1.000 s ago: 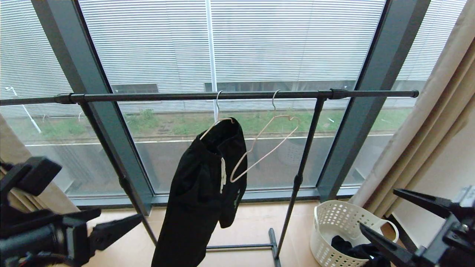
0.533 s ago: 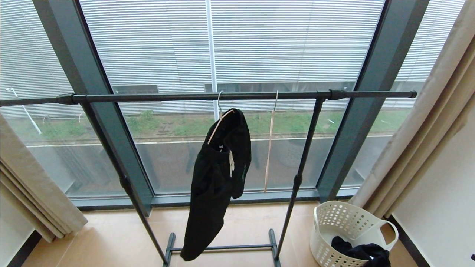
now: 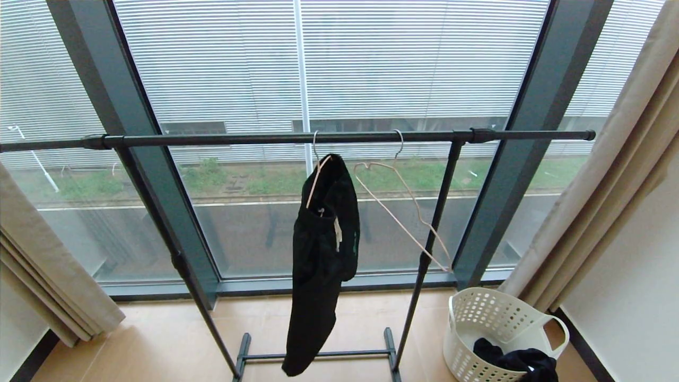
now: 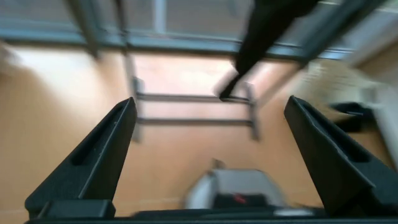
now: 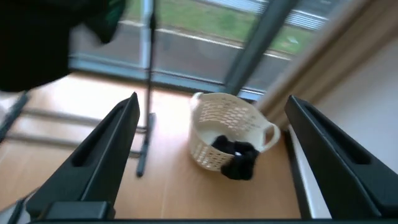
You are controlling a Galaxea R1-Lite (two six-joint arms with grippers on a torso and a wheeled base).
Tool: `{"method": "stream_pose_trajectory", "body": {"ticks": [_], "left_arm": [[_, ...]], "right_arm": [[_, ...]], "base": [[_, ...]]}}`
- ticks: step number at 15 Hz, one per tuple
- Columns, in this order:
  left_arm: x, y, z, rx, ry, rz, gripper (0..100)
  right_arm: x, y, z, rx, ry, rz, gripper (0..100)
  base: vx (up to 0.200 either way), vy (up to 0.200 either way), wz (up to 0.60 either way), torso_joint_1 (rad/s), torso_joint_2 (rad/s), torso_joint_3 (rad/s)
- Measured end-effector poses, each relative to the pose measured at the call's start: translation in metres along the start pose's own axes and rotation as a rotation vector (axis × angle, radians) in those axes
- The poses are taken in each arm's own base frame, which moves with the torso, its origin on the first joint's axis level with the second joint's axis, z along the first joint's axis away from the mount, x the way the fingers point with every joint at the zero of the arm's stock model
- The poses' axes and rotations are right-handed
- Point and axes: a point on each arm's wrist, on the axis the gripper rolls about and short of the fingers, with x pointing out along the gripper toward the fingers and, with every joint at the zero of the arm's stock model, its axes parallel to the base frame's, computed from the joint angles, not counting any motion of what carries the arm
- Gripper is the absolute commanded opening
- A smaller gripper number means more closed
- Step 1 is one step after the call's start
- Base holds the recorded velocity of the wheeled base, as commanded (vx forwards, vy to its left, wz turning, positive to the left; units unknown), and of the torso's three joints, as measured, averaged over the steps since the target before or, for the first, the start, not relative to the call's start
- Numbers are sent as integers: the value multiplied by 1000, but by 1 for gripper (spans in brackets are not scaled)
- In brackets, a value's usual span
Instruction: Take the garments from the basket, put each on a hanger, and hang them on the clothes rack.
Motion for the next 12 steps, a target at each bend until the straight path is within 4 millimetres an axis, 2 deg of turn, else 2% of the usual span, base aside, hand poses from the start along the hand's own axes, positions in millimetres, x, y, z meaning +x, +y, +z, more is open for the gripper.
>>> {"method": "stream_pose_trajectory", "body": {"ticks": [3,5,8,12], "left_arm": [[-6,-2,-18,100,-83,86,100],[-6,-3,-20,75,-153,104,100],[3,-1,-26,39,-258,114,100],[9,1,-36,-14,-296,116,100]], "right_arm": [[-5,0,-2,20,-51,-72,100],[-9,1,-4,28,-95,-103,100],[-14,1,-6,38,-157,-134,100],[-16,1,-7,42,-180,-143,100]], "base": [[0,0,0,0,0,0],[0,0,0,0,0,0],[0,0,0,0,0,0],[0,0,0,0,0,0]]}}
